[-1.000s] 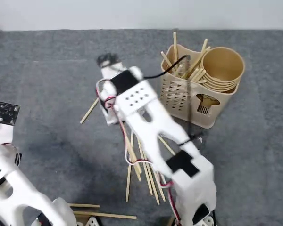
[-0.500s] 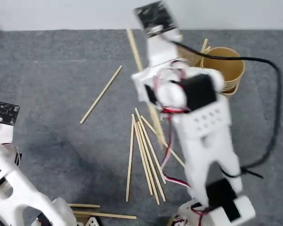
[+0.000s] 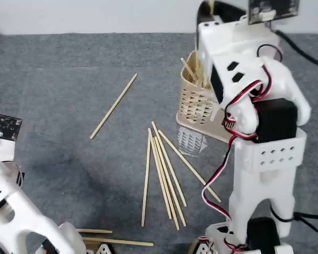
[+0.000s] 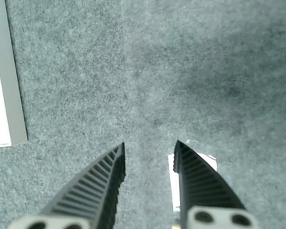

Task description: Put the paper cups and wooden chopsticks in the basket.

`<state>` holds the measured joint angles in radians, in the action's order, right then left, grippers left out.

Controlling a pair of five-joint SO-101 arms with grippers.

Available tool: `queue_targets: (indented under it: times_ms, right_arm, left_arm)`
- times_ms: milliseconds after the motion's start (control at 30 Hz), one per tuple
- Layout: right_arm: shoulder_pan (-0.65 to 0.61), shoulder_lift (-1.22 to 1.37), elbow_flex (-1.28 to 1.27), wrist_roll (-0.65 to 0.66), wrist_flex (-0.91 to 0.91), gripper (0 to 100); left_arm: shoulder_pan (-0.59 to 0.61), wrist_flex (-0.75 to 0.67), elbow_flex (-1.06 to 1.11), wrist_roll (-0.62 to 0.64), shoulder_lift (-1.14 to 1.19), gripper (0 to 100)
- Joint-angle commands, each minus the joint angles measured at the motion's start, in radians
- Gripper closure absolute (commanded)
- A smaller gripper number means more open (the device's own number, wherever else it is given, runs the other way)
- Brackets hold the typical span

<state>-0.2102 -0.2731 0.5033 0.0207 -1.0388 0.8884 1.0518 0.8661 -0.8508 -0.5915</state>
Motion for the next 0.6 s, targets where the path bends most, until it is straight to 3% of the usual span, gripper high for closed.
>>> queue_targets:
  times_ms: [0,267,567]
  right_arm:
    - [0.041,-0.091,-0.160,0.003,0.162,99.1]
    - [0.065,-0.317,-0.813,0.006,0.808,99.1]
    - [0.067,-0.328,-1.250,0.014,1.182,99.1]
  left_arm:
    - [-0.002,-0.023,-0.005,-0.003,-0.035,84]
    - [-0.002,-0.023,-0.005,-0.003,-0.035,84]
    - [0.000,-0.023,-0.005,-0.003,-0.035,84]
